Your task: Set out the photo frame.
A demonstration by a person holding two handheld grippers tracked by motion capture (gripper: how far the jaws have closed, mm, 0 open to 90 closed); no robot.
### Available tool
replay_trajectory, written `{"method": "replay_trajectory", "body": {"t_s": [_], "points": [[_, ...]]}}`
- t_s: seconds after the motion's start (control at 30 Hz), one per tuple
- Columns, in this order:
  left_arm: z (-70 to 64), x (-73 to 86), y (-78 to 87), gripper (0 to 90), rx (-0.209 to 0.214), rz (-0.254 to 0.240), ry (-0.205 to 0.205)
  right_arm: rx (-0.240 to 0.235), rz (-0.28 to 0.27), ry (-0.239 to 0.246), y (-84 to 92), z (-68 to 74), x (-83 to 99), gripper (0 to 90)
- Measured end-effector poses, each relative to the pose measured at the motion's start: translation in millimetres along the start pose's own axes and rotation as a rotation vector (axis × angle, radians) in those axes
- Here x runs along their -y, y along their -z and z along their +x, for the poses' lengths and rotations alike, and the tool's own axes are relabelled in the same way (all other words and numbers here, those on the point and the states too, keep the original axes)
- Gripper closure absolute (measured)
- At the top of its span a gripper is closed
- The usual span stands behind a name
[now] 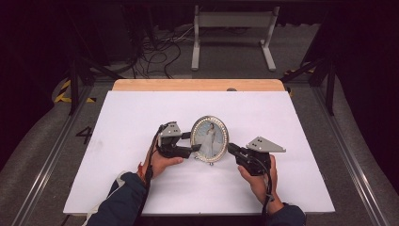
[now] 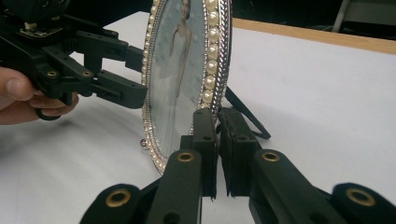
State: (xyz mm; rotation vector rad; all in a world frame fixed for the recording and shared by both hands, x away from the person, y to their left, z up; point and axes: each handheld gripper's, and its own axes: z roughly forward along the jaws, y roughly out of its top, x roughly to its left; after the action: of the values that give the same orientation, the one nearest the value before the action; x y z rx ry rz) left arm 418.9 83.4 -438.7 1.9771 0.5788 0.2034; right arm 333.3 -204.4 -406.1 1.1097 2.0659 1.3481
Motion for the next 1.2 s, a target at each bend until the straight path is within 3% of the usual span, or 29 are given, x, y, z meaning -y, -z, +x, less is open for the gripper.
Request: {"method": "replay_trajectory", "body": {"t_s": [0.13, 0.27, 0.57, 1.2], "points": [[-0.3, -1.5, 4.0, 53.4, 0.004, -0.022, -0.017, 0.002, 0.006, -0.004, 0.7, 1.3, 1.7, 84.4], [3.8, -0.1, 8.6, 63.5, 0.010, -0.021, -0.002, 0.007, 0.020, -0.001, -2.8, 3.3, 4.9, 84.5], [0.7, 3.0, 13.9, 66.1, -0.008, 0.005, -0.013, -0.010, 0.031, -0.005, -11.0, 0.7, 5.4, 84.4], [-13.7, 8.6, 23.7, 67.0, -0.067, 0.059, -0.044, -0.024, 0.050, 0.034, -23.6, -6.1, -0.7, 83.4]]}}
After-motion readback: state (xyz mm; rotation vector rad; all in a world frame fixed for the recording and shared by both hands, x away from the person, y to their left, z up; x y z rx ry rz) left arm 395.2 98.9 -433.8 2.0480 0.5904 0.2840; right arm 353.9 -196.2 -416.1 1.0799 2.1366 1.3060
